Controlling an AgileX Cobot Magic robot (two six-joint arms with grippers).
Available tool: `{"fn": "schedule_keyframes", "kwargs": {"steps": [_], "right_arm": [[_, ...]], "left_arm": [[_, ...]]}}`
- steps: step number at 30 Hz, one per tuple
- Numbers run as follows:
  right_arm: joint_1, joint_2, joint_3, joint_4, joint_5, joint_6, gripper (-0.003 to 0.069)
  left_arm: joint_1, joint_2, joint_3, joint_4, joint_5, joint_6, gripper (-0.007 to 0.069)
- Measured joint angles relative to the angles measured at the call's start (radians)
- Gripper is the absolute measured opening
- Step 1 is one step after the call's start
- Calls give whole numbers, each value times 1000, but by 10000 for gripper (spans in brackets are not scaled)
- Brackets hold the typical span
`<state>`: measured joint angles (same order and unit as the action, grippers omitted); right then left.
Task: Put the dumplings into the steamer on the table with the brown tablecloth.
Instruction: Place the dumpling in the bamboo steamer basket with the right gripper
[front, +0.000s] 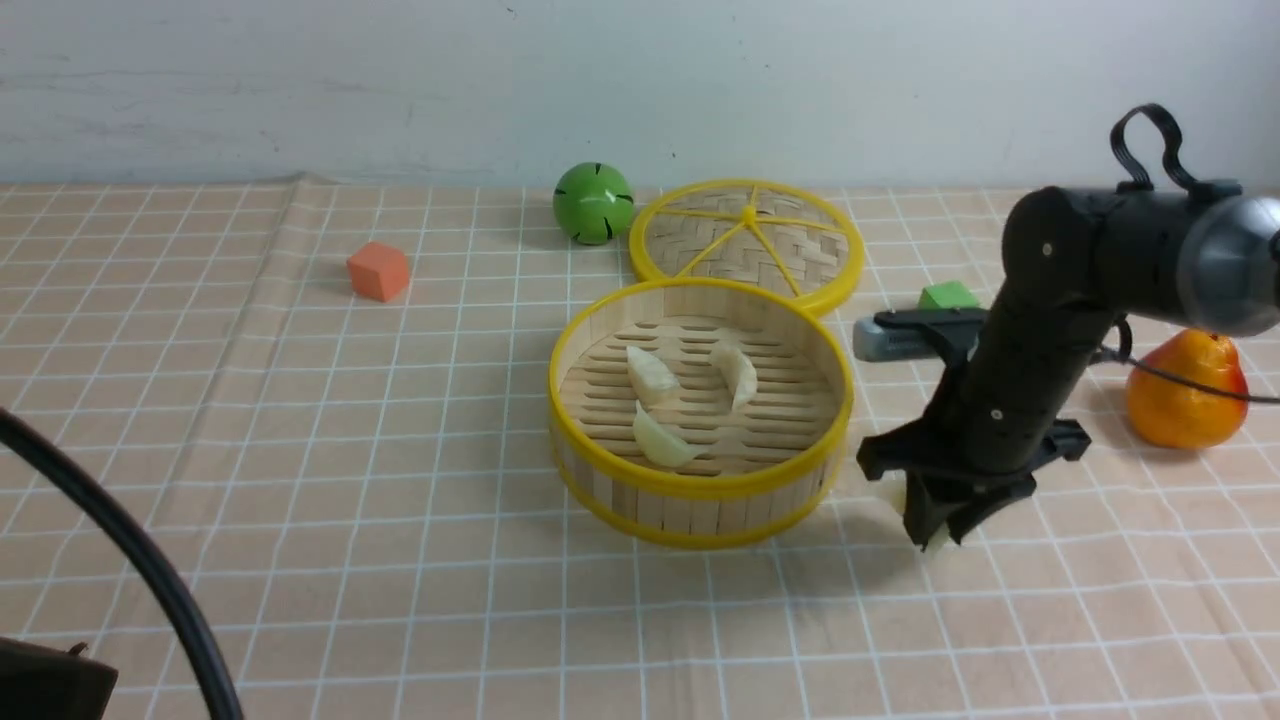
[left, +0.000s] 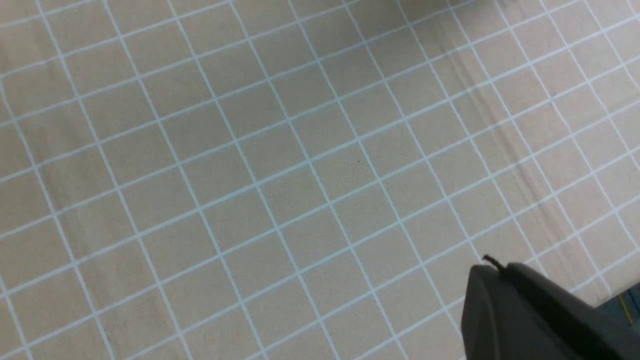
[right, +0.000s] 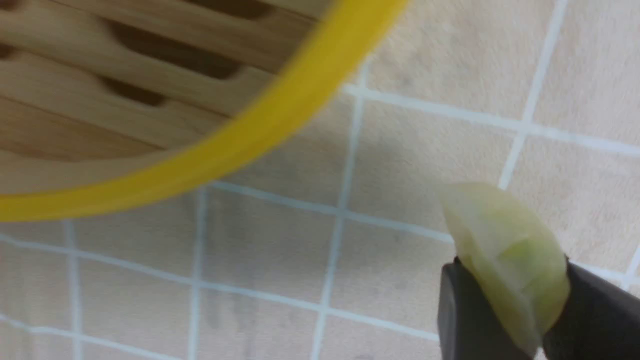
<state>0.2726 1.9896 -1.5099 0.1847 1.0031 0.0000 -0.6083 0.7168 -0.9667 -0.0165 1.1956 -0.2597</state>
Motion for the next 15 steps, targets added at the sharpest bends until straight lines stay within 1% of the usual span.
{"fn": "schedule_keyframes", "kwargs": {"steps": [2, 5, 6, 9, 15], "right_arm": [[18, -14, -25, -7, 1, 0, 204], [78, -23, -140, -24, -4, 0, 204], [84, -22, -146, -25, -7, 0, 204], [128, 8, -233, -29, -46, 0, 204], [154, 125, -296, -19, -73, 0, 204]], "left_arm": [[0, 0, 0, 0, 0, 0, -13], [0, 0, 0, 0, 0, 0, -13], [0, 0, 0, 0, 0, 0, -13], [0, 0, 0, 0, 0, 0, -12], [0, 0, 0, 0, 1, 0, -12]]}}
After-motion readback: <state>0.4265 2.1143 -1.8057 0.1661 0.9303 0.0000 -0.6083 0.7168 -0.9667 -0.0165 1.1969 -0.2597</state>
